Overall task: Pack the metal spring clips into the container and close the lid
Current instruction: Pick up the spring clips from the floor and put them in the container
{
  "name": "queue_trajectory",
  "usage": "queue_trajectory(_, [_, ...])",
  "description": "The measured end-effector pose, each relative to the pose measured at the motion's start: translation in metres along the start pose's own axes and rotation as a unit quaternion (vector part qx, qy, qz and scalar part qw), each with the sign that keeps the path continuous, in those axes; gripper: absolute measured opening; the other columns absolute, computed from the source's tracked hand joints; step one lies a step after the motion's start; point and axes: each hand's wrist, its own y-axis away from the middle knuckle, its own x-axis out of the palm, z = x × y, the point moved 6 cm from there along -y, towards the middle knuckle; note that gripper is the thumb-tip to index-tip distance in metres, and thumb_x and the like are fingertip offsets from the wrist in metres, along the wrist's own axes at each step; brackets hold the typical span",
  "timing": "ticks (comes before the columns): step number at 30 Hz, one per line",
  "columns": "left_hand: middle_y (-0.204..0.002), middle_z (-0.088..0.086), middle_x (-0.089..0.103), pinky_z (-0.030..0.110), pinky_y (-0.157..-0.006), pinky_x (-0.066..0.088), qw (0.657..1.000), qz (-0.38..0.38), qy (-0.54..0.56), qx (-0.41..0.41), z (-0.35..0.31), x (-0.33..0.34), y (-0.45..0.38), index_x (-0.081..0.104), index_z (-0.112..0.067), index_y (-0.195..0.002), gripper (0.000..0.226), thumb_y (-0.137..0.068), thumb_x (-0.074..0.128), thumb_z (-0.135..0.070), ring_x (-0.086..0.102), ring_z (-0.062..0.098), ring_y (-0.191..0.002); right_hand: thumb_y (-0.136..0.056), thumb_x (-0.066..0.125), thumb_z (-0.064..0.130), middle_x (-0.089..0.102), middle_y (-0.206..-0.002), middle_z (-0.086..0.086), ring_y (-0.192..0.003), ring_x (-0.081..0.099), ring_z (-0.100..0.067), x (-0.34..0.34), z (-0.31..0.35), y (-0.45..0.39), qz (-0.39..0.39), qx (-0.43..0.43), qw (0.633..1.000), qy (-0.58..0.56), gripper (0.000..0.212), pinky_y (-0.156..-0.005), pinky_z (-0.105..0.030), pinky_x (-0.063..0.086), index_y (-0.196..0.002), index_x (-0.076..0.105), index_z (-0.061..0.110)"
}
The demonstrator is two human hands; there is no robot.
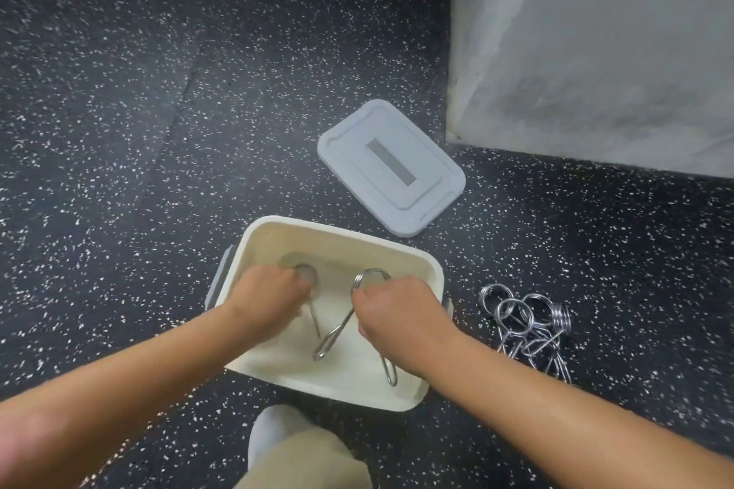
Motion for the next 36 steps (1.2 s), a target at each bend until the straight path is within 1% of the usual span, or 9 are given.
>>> queue_trajectory(4, [-0.105, 0.0, 0.07, 0.031, -0.066, 0.045, 0.999, 0.001, 0.018, -0.03, 0.012, -0.014, 0.016, 0.063, -0.018, -0.104, 0.034, -0.096, 0.053, -0.05, 0.069, 0.027, -0.093, -0.052, 0.074, 0.001, 0.054, -0.051, 0.003, -0.04, 0.045, -0.017, 0.035, 0.009, -0.019, 0.072, -0.016, 0.996, 0.039, 0.026, -0.044, -0.022, 0.027, -0.059, 0.058, 0.02])
queue_trajectory(6, [-0.105, -0.002, 0.069, 0.033, -0.066, 0.043, 0.998, -0.012, 0.033, -0.043, 0.016, -0.017, 0.024, 0.065, -0.02, -0.107, 0.036, -0.095, 0.051, -0.052, 0.068, 0.027, -0.095, -0.048, 0.073, 0.0, 0.049, -0.048, 0.006, -0.043, 0.048, -0.017, 0.04, 0.012, -0.027, 0.082, -0.026, 0.995, 0.058, 0.031, -0.045, -0.021, 0.026, -0.055, 0.053, 0.023])
queue_trajectory(11, [-0.099, -0.004, 0.067, 0.033, -0.066, 0.048, 0.995, -0.038, 0.077, -0.05, 0.015, -0.02, 0.034, 0.065, -0.023, -0.108, 0.038, -0.095, 0.049, -0.055, 0.068, 0.027, -0.089, -0.076, 0.061, -0.008, 0.038, -0.061, 0.004, -0.067, 0.045, -0.021, 0.063, 0.011, -0.041, 0.141, -0.024, 0.988, 0.054, 0.031, -0.047, -0.025, 0.019, -0.07, 0.047, 0.02])
queue_trajectory(15, [-0.101, -0.004, 0.07, 0.032, -0.063, 0.048, 0.993, -0.055, 0.095, -0.05, 0.009, -0.024, 0.033, 0.065, -0.024, -0.109, 0.039, -0.094, 0.049, -0.057, 0.069, 0.028, -0.087, -0.073, 0.064, -0.009, 0.038, -0.058, 0.005, -0.065, 0.045, -0.021, 0.076, 0.009, -0.043, 0.164, -0.006, 0.985, 0.049, 0.038, -0.045, -0.024, 0.015, -0.06, 0.039, 0.018])
queue_trajectory(18, [-0.101, -0.003, 0.071, 0.032, -0.062, 0.046, 0.991, -0.06, 0.11, -0.048, 0.003, -0.031, 0.03, 0.064, -0.025, -0.109, 0.038, -0.094, 0.05, -0.056, 0.068, 0.029, -0.088, -0.074, 0.064, -0.007, 0.036, -0.057, 0.006, -0.066, 0.05, -0.02, 0.074, 0.009, -0.042, 0.169, 0.001, 0.984, 0.053, 0.038, -0.047, -0.024, 0.022, -0.06, 0.04, 0.019])
queue_trajectory(21, [-0.098, -0.002, 0.069, 0.03, -0.058, 0.041, 0.989, -0.075, 0.123, -0.039, -0.002, -0.044, 0.028, 0.062, -0.024, -0.104, 0.035, -0.094, 0.051, -0.055, 0.068, 0.029, -0.085, -0.077, 0.062, -0.006, 0.062, -0.078, 0.004, -0.082, 0.063, -0.021, 0.068, 0.007, -0.04, 0.153, 0.012, 0.988, 0.031, 0.028, -0.06, -0.027, 0.034, -0.082, 0.064, 0.022])
queue_trajectory(23, [-0.095, -0.003, 0.069, 0.03, -0.058, 0.039, 0.989, -0.084, 0.118, -0.031, -0.002, -0.054, 0.028, 0.065, -0.024, -0.101, 0.034, -0.094, 0.05, -0.055, 0.067, 0.027, -0.082, -0.078, 0.062, -0.004, 0.064, -0.085, -0.002, -0.088, 0.064, -0.021, 0.061, 0.004, -0.034, 0.141, 0.023, 0.989, 0.026, 0.028, -0.062, -0.028, 0.036, -0.093, 0.069, 0.018])
queue_trajectory(29, [-0.093, -0.004, 0.068, 0.032, -0.06, 0.042, 0.993, -0.084, 0.079, -0.013, -0.003, -0.1, 0.032, 0.064, -0.025, -0.095, 0.039, -0.094, 0.044, -0.059, 0.064, 0.023, -0.085, -0.088, 0.055, 0.006, 0.064, -0.09, -0.002, -0.074, 0.065, -0.026, 0.008, -0.009, 0.013, 0.059, 0.047, 0.996, -0.046, 0.019, -0.046, -0.029, 0.023, -0.102, 0.063, 0.015])
queue_trajectory(36, [-0.092, -0.004, 0.07, 0.035, -0.071, 0.055, 0.993, -0.108, 0.015, 0.047, -0.022, -0.197, 0.052, 0.065, -0.026, -0.101, 0.042, -0.093, 0.044, -0.062, 0.069, 0.026, -0.084, -0.097, 0.045, 0.026, 0.067, -0.088, -0.001, -0.077, 0.066, -0.028, -0.047, -0.081, 0.103, -0.023, 0.151, 0.983, -0.107, 0.014, -0.058, -0.035, 0.042, -0.094, 0.057, 0.018])
